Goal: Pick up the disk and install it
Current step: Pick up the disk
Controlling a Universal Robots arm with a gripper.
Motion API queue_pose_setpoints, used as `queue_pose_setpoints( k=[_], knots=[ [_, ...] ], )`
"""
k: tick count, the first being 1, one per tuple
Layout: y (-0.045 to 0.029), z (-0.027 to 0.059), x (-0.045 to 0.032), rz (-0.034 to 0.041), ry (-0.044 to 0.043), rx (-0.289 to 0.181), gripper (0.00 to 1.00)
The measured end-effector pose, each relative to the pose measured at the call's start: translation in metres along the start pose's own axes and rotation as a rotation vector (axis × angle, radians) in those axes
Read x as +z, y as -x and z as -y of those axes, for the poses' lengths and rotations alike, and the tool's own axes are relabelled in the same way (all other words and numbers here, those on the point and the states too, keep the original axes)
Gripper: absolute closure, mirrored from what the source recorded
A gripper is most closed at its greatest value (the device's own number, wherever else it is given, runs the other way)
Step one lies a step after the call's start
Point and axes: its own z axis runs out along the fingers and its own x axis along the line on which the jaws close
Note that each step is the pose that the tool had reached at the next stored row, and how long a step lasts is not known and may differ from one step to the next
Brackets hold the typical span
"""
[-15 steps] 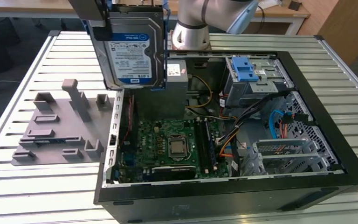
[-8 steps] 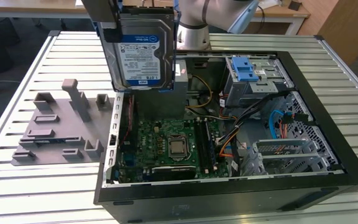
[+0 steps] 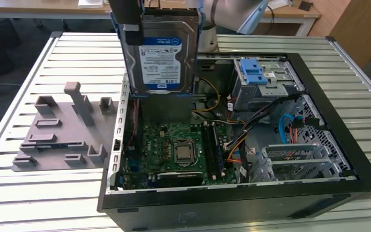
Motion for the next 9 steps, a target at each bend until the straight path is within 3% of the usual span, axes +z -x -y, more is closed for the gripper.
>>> queue_pose_setpoints(
  k=[9],
  knots=[
    [0.0003,0.0266,-0.0005,0.0,0.0,0.0,0.64]
  ],
)
